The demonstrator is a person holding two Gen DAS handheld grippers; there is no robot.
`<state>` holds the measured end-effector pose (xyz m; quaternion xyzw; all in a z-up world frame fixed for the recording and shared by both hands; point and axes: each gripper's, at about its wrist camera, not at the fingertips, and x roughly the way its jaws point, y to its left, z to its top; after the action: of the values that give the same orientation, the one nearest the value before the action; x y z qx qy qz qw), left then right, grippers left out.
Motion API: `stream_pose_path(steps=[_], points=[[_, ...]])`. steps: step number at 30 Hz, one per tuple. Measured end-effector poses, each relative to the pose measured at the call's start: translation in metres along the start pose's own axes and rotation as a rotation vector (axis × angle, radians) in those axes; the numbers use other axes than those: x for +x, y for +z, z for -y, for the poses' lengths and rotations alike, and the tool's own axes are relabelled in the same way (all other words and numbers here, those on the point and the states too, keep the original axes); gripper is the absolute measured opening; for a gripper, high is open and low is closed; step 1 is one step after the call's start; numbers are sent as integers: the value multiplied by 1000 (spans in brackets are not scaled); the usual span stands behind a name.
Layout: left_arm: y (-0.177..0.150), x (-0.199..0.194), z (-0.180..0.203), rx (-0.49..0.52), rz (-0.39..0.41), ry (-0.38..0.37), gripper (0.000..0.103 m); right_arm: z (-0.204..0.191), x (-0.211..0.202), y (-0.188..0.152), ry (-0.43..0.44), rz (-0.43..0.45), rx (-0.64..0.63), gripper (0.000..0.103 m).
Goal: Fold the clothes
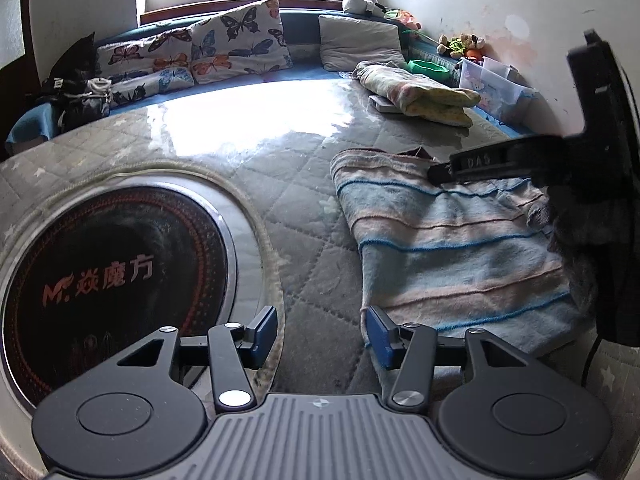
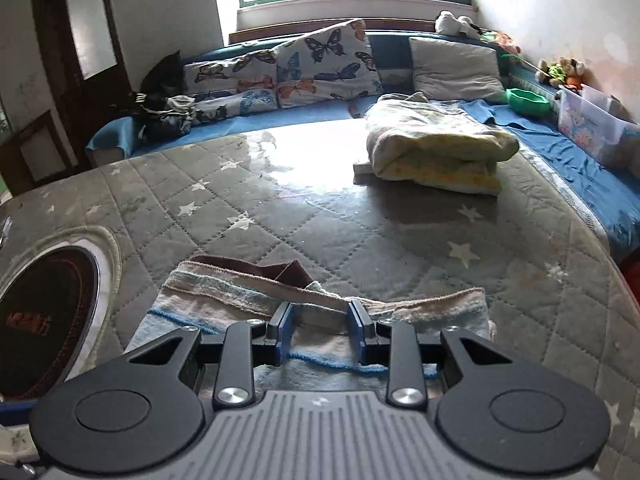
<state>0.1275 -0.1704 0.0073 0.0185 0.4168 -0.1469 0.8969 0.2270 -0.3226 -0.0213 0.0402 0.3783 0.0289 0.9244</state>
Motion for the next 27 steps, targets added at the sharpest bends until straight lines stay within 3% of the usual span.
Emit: stream_pose_path(steps=[10, 15, 20, 27], points=[[-7, -3, -6, -14, -12, 16, 54, -51, 5, 1, 122, -6, -130, 30], [-8, -6, -6, -18, -16, 13, 54, -66, 21, 1, 109, -35, -190, 31], [-9, -11, -10, -31, -8, 18, 54, -68, 3, 0, 130, -30, -205, 31], [-7, -18, -18, -59, 8, 31, 54, -85, -17, -25, 148, -52, -313, 31]])
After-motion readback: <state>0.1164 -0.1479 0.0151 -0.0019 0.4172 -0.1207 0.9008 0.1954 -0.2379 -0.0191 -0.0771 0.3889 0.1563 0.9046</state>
